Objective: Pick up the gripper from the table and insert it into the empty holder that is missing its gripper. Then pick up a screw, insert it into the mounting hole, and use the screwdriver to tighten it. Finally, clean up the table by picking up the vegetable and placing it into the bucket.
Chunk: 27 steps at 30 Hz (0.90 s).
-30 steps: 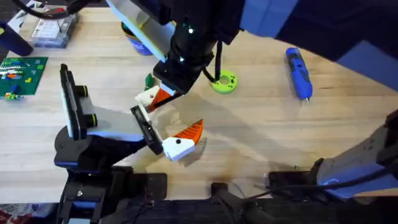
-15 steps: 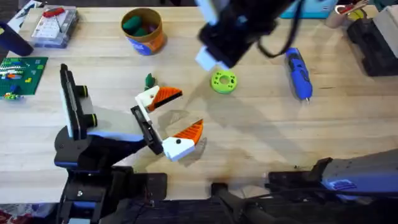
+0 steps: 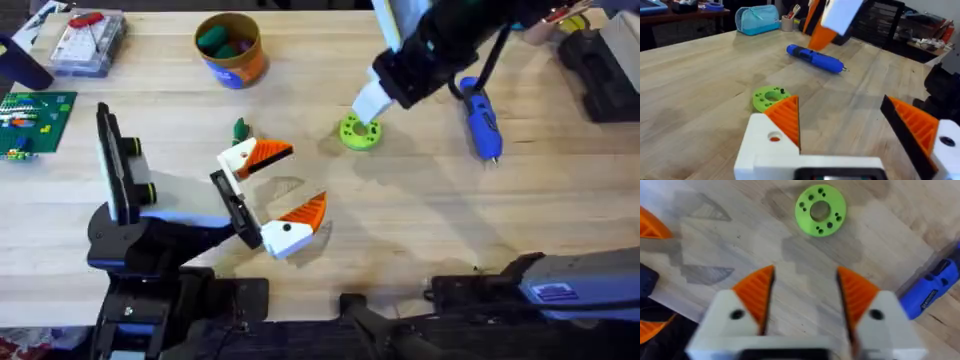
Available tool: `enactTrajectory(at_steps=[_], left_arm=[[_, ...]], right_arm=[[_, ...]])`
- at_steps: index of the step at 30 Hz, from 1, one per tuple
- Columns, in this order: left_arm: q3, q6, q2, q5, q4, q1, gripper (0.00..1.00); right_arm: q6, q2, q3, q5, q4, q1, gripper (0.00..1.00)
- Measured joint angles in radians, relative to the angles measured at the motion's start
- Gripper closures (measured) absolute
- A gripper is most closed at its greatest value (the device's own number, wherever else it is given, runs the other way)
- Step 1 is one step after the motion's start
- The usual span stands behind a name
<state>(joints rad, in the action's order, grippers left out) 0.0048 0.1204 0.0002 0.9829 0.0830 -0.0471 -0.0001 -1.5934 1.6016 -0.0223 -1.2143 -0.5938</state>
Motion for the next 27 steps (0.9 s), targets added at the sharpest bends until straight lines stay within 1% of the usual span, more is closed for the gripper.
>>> enactTrajectory(at_steps=[1, 2, 3, 4, 7, 16, 19, 23, 27], left_arm=[[0.000, 0.000, 0.000, 0.000, 0.000, 0.000, 0.011], [0.000, 0.000, 0.000, 0.000, 0.000, 0.000, 0.011], [0.000, 0.000, 0.000, 0.000, 0.000, 0.000, 0.011], [0.000, 0.000, 0.000, 0.000, 0.000, 0.000, 0.011], [0.000, 0.000, 0.000, 0.000, 0.000, 0.000, 0.011], [0.000, 0.000, 0.000, 0.000, 0.000, 0.000, 0.011], [0.000, 0.000, 0.000, 0.000, 0.000, 0.000, 0.011], [0.000, 0.000, 0.000, 0.000, 0.000, 0.000, 0.011], [0.000, 0.000, 0.000, 0.000, 0.000, 0.000, 0.011]], right_arm=[[0.001, 0.003, -0.018, 0.000, 0.009, 0.005, 0.242], [0.002, 0.006, -0.039, 0.000, 0.013, 0.012, 0.074], [0.004, 0.007, -0.050, 0.000, 0.012, 0.016, 0.028], [0.005, 0.008, -0.061, 0.000, 0.012, 0.020, 0.010], [0.011, 0.008, -0.078, 0.000, 0.013, 0.030, 0.006], [0.019, 0.010, -0.080, 0.000, 0.013, 0.054, 0.006], [0.020, 0.014, -0.092, 0.001, 0.037, 0.061, 0.006], [0.033, 0.040, -0.168, 0.000, 0.103, 0.081, 0.006], [0.059, 0.107, -0.293, -0.003, 0.220, 0.098, 0.006]])
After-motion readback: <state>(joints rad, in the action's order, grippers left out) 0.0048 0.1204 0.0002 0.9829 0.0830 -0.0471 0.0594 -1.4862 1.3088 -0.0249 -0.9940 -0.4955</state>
